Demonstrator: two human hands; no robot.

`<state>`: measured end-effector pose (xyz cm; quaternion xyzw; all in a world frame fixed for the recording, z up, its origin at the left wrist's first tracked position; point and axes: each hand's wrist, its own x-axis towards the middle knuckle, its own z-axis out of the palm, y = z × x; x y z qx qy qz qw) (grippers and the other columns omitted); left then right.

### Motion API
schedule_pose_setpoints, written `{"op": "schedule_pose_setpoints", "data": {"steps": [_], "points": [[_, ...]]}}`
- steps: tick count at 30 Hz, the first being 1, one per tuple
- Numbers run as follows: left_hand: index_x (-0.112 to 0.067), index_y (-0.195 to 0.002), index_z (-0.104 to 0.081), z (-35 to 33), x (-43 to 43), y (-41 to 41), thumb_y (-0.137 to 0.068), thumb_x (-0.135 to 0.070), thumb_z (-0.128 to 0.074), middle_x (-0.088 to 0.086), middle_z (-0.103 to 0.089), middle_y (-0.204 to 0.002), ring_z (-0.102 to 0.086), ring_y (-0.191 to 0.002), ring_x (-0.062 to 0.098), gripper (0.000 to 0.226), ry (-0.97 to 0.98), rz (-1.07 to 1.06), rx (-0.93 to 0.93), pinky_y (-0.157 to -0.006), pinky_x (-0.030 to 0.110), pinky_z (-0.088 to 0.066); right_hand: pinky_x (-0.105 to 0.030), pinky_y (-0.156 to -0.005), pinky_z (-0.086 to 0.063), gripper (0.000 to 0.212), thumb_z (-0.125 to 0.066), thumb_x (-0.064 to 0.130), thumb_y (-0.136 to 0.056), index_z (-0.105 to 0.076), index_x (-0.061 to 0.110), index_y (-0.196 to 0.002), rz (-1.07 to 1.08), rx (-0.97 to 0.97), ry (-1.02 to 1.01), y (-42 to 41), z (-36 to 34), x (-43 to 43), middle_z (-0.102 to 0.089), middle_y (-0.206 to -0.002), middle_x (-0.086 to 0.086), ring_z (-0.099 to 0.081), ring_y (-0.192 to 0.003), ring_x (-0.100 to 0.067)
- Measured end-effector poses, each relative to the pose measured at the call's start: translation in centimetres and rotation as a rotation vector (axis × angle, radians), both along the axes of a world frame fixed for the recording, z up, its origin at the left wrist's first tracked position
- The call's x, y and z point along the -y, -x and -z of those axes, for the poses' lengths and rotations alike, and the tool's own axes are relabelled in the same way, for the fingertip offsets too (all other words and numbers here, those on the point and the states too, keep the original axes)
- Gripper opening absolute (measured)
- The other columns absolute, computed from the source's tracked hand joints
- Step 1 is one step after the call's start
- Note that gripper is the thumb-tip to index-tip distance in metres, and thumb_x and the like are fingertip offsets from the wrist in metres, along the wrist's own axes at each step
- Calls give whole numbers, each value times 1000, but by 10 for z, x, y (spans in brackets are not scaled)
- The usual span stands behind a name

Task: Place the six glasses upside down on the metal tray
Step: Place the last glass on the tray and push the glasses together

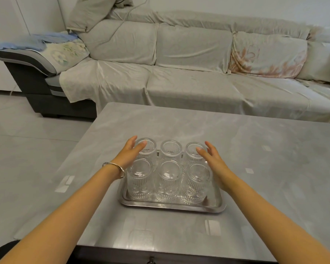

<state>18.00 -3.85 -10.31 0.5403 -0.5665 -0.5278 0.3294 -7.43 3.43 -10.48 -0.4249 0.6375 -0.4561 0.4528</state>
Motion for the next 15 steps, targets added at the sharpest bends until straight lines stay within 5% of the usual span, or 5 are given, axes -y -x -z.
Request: {"op": "schedule_pose_setpoints", "data": {"steps": [7, 15], "points": [[-31, -139, -33, 10, 3, 5, -92, -37, -46, 2, -35, -146, -40, -120, 17, 49, 9, -48, -42, -89, 29, -35, -37, -99, -42, 48, -60, 32, -89, -42, 24, -133, 21, 92, -63, -4, 7, 14, -53, -130, -2, -52, -111, -16], [-26, -126, -42, 8, 7, 9, -92, -31, -48, 4, -51, -122, -55, -96, 17, 35, -3, -71, -78, -60, 22, -45, -49, -105, -42, 49, -62, 25, -88, -43, 21, -134, 26, 131, -81, -2, 9, 15, -56, -128, -7, -54, -119, -24]]}}
